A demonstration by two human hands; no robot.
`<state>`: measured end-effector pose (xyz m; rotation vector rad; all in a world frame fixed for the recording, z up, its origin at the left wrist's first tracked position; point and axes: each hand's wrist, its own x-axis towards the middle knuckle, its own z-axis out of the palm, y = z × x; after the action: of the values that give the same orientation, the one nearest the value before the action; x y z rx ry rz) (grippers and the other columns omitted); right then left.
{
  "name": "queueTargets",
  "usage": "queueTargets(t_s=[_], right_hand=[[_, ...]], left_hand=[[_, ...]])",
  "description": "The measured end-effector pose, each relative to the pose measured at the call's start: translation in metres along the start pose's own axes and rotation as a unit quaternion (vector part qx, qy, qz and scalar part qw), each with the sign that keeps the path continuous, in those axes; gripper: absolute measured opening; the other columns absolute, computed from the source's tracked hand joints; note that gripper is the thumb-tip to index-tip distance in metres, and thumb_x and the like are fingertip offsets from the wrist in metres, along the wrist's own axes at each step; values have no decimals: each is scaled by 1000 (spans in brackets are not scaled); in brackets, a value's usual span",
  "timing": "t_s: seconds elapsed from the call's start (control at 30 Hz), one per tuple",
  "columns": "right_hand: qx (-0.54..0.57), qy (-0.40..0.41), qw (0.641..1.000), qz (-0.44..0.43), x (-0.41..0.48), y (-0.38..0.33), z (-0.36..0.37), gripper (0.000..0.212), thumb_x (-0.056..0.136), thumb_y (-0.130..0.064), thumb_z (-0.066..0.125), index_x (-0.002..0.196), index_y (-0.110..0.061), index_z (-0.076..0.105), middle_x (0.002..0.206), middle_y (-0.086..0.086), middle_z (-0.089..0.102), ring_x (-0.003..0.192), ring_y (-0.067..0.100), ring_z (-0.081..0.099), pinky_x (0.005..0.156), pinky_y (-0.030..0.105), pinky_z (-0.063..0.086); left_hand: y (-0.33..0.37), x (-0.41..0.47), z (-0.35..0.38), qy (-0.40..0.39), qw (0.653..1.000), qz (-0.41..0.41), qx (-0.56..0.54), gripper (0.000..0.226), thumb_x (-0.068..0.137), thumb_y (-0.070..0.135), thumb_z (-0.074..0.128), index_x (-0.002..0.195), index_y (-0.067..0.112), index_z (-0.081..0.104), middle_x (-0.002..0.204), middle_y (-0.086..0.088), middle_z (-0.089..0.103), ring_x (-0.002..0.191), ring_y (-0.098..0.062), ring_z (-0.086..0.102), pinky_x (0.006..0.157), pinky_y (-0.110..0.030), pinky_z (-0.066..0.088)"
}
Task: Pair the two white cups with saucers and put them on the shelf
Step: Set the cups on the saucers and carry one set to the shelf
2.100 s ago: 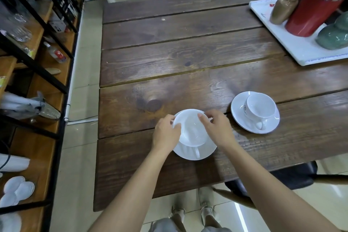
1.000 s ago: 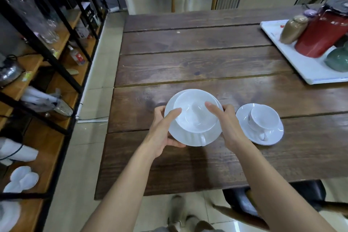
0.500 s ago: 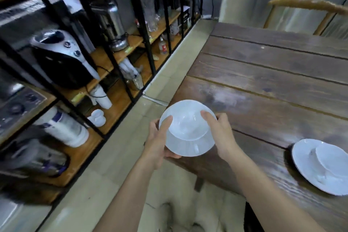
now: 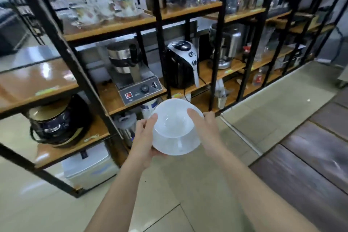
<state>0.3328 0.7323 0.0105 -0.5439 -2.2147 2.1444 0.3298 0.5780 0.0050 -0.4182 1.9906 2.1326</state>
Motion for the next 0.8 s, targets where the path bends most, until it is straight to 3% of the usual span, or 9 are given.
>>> queueTargets(t_s=[0.07,0.2,0.3,0.37,0.47,0.57,0.7,0.8], right_hand=[[-7,-28,1000,-3,9,-8,46,52,88,-45,53,125,-12,35,113,2,46,88,12,50,58,23,38],[-30,-79,996,-5,24,-20,130,63,87,-48,52,134,-11,34,112,2,50,100,19,52,76,31,44],[-49,-111,992,-19,30,-30,184,44,90,-44,50,121,-13,42,89,-7,47,85,10,50,68,25,42],[-64,-136,988,-20,36,-35,219,58,90,-48,49,131,-10,37,100,0,51,97,18,52,77,31,43],[-103,-176,979,-29,50,-40,269,72,85,-58,47,137,-11,31,123,6,49,110,23,50,81,35,43],[-136,-218,966,-27,67,-46,313,75,79,-64,46,132,-13,33,121,7,49,110,24,50,86,40,48],[-147,-251,956,-28,92,-56,373,67,84,-58,47,130,-10,33,115,7,49,106,24,51,73,34,44],[-131,-287,948,-38,114,-60,422,82,72,-65,48,127,-5,38,104,9,54,98,28,57,64,32,45]], left_hand=[[8,12,-39,38,999,14,-15,30,89,56,46,107,33,48,111,1,53,98,-27,58,62,-49,59],[23,31,-114,96,995,27,-23,52,81,65,51,118,29,51,120,-7,59,103,-32,61,57,-42,58],[36,42,-165,128,990,35,-37,63,74,68,54,120,26,53,118,-9,62,100,-34,64,55,-44,57],[46,47,-193,149,988,42,-25,62,73,68,54,119,26,52,116,-9,61,97,-34,65,54,-42,57],[57,60,-231,214,976,42,-20,36,88,54,49,111,26,45,102,1,54,87,-23,59,51,-35,52],[68,77,-265,254,966,53,-7,37,89,53,47,111,24,45,103,-1,54,89,-24,58,53,-34,49],[81,103,-308,315,947,58,15,33,91,50,44,104,20,43,96,1,50,91,-21,55,68,-36,48],[94,130,-339,343,937,63,16,29,92,49,44,90,20,44,94,-2,48,90,-21,53,73,-37,45]])
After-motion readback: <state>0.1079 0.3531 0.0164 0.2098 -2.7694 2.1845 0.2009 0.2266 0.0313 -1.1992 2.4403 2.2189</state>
